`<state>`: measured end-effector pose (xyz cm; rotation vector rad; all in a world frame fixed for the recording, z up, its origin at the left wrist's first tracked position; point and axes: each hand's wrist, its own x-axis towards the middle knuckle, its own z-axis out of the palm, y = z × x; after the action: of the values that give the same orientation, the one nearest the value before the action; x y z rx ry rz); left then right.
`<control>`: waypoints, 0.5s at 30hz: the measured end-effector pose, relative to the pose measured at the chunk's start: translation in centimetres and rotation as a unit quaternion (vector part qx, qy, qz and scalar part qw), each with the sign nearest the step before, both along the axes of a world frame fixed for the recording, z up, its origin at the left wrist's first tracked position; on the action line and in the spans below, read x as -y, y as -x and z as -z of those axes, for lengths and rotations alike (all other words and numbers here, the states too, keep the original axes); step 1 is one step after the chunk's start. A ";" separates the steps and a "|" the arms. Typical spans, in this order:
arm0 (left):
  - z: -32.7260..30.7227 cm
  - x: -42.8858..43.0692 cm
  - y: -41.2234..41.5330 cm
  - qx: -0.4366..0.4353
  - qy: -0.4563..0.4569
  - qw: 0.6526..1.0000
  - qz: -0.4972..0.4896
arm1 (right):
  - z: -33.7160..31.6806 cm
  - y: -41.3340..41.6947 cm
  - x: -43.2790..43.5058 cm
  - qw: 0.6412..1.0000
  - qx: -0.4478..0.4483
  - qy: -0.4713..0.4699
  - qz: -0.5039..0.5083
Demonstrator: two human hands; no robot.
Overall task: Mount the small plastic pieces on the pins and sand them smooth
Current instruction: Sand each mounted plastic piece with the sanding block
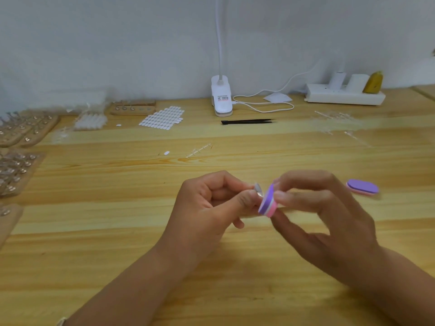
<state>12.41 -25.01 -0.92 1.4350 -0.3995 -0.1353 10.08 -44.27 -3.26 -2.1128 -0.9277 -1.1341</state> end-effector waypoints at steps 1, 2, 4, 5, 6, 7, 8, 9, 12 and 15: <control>0.0 0.0 0.0 0.001 -0.002 1.000 0.001 | 0.1 0.1 -0.1 1.000 0.003 0.010 -0.007; 0.1 0.0 0.0 0.001 -0.001 1.000 0.003 | 0.1 0.0 0.0 1.000 -0.001 0.015 -0.004; 0.1 -0.1 0.0 -0.002 0.001 1.000 0.005 | -0.1 -0.4 0.5 1.000 -0.015 0.006 0.021; 0.1 -0.1 0.0 -0.003 0.000 1.000 0.003 | -0.2 -0.5 0.7 0.999 -0.018 -0.004 0.032; 0.0 0.0 0.0 -0.002 -0.002 1.000 0.001 | -0.2 -0.4 0.7 0.999 -0.015 -0.012 0.035; 0.0 0.1 0.0 0.000 -0.006 1.000 -0.001 | -0.2 -0.2 0.6 0.999 -0.008 -0.014 0.028; 0.1 0.1 0.0 0.004 -0.010 1.000 -0.004 | -0.2 0.1 0.3 1.000 0.000 -0.009 0.017; 0.2 0.2 0.0 0.006 -0.014 1.000 -0.007 | -0.1 0.3 0.0 1.000 0.007 0.000 0.008; 0.4 0.3 0.1 0.007 -0.014 1.000 -0.010 | 0.1 0.3 0.1 1.000 0.000 0.015 0.014; 0.4 0.3 0.2 0.008 -0.013 1.000 -0.011 | 0.0 0.0 0.5 0.999 -0.016 -0.003 0.038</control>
<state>12.20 -25.28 -1.35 1.4657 -0.3965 -0.1108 10.10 -44.75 -3.21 -2.1710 -0.8355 -1.1349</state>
